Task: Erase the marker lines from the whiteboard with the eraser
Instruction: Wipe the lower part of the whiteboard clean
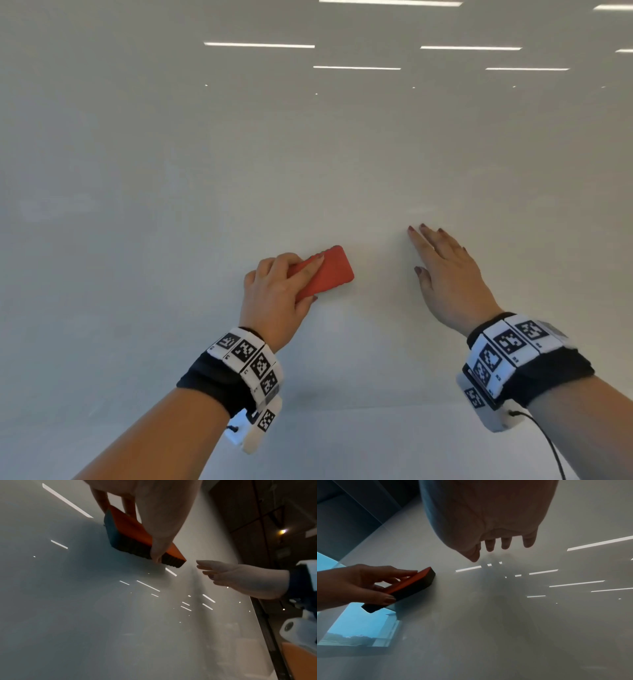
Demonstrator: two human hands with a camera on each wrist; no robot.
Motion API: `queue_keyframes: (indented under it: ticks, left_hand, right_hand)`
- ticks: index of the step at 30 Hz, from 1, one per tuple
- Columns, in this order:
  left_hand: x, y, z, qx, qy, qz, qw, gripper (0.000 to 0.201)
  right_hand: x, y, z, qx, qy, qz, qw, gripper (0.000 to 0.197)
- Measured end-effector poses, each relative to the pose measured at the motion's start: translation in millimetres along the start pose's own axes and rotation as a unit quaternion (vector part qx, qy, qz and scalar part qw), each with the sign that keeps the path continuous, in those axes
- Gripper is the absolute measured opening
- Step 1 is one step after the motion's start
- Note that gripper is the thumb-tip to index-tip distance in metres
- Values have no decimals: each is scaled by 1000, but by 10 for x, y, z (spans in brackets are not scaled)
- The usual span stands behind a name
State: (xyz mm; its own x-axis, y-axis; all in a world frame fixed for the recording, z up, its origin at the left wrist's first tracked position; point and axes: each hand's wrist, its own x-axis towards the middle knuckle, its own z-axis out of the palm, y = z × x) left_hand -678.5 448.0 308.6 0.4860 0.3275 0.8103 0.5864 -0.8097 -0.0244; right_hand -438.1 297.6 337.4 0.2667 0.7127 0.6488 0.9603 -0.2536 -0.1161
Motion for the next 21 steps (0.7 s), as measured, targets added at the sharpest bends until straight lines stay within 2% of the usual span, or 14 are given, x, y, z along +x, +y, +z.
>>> queue_keyframes:
  ticks: [6, 11, 16, 18, 21]
  left_hand:
    - [-264, 436, 124, -82, -75, -20, 994, 73]
    - [-604, 1085, 262, -144, -134, -11, 980, 65]
    - [-791, 1778, 309, -193, -190, -11, 962, 65]
    - [-789, 2053, 282, -199, -194, -10, 961, 62]
    - [-784, 2383, 243, -207, -189, -17, 960, 56]
  right_hand:
    - [-468, -9, -32, 72, -20, -48, 996, 58]
    - [-1026, 161, -161, 118, -109, -106, 981, 67]
    - [-1455, 527, -299, 89, -191, -154, 965, 84]
    - [-1593, 692, -353, 83, -198, -165, 963, 86]
    - [-1737, 918, -405, 92, -169, -175, 966, 81]
